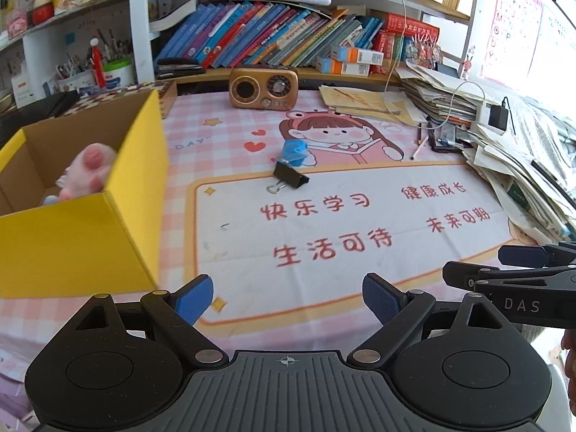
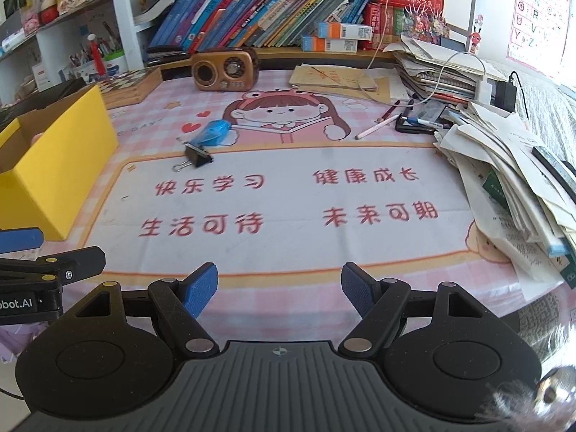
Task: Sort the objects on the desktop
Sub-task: 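Move both tools toward the black binder clip and blue wrapped item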
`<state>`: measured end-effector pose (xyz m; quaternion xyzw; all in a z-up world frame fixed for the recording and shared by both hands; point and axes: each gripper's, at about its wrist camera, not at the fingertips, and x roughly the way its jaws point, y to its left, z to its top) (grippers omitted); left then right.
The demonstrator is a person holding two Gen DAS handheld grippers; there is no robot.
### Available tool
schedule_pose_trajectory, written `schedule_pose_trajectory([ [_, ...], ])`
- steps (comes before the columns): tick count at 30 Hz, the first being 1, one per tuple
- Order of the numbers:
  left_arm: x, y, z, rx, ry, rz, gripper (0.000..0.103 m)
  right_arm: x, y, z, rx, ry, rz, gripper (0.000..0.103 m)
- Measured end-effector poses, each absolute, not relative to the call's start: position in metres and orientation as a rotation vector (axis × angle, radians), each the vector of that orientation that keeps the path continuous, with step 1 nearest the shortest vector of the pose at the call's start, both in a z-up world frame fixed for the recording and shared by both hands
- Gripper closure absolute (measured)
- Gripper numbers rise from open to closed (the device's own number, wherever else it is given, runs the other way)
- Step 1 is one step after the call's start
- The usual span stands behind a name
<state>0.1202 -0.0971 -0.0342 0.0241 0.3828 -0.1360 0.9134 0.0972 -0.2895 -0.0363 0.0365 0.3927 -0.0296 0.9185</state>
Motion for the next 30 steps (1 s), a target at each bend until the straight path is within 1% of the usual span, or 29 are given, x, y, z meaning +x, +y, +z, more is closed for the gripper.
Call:
schedule_pose_trajectory([
  [13,0.168,-0.129,-0.041,0.052,0.776,-0.218,0.011,0.158,-0.330,-0.042,0.076,0.798,0.002,0.029],
  [30,0.235,-0.150,-0.058,0.080,0.761,-0.168,0.011,0.243,-0.336,-0.041,0.054,0.751,0.090,0.029],
])
